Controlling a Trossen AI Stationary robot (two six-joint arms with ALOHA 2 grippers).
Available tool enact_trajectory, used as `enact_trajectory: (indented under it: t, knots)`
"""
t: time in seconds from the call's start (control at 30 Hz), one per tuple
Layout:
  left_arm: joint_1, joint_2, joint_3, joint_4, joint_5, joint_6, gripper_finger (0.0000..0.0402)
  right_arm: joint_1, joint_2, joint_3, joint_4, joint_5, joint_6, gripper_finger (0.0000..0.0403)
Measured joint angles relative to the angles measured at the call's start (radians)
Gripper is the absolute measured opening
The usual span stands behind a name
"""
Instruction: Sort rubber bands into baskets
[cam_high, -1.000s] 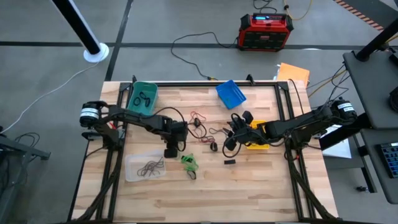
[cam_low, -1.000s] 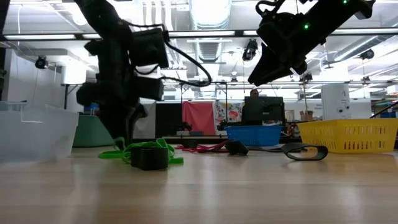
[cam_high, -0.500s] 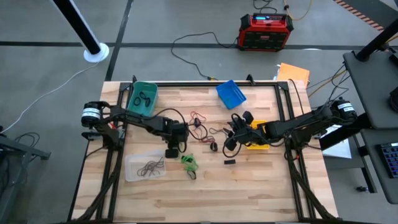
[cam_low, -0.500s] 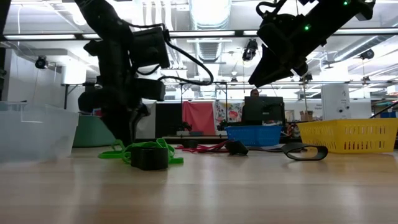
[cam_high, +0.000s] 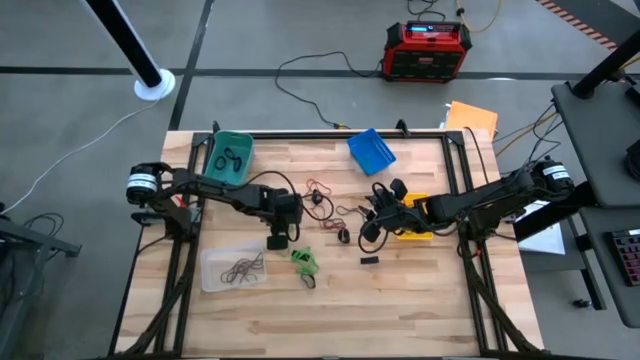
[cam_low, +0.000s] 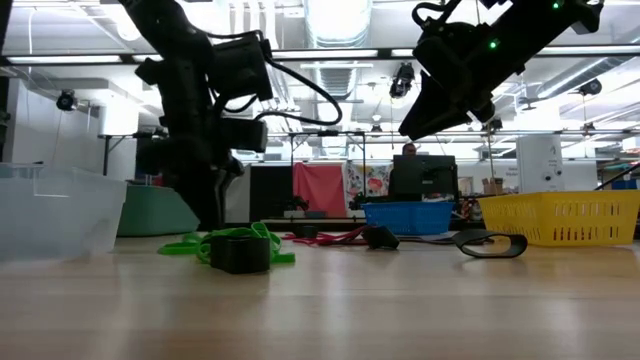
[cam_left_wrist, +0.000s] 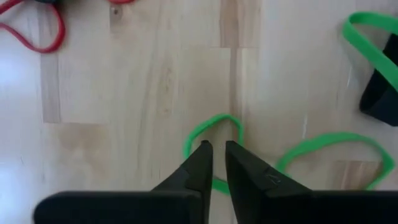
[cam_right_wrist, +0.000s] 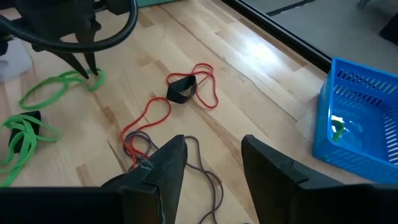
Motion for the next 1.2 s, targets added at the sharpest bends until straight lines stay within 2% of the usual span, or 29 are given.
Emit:
enact_trajectory:
  t: [0.17,0.37,0.5,0.7,0.87,1.03,1.2]
  knots:
    - [0.0,-0.005,0.0,-0.003,-0.009,0.0,0.0063,0.0,0.0,0.0,0.0,0.0,0.0,0.015]
    - [0.003,-0.005,-0.003,-0.002,-0.13,0.014,0.0092,0.0,0.0,0.0,0.0,0.0,0.0,0.0151]
    - [0.004,0.007,-0.023,0.033,-0.09,0.051,0.0097,0.0,0.0,0.0,0.0,0.0,0.0,0.0151]
    - [0.005,0.025,-0.076,0.126,-0.063,0.058,0.0074,0.0,0.0,0.0,0.004,0.002,0.0,0.0151]
    - [0.004,0.005,-0.082,0.13,-0.055,0.057,0.0009,0.0,0.0,0.0,0.007,0.003,0.0,0.0151]
    - [0.005,-0.036,-0.08,0.137,-0.097,0.083,0.0001,0.0,0.0,0.0,0.014,0.003,-0.003,0.0151]
    - [0.003,-0.112,-0.077,0.218,-0.093,0.115,0.0,0.0,0.0,-0.001,0.046,0.003,-0.025,0.015]
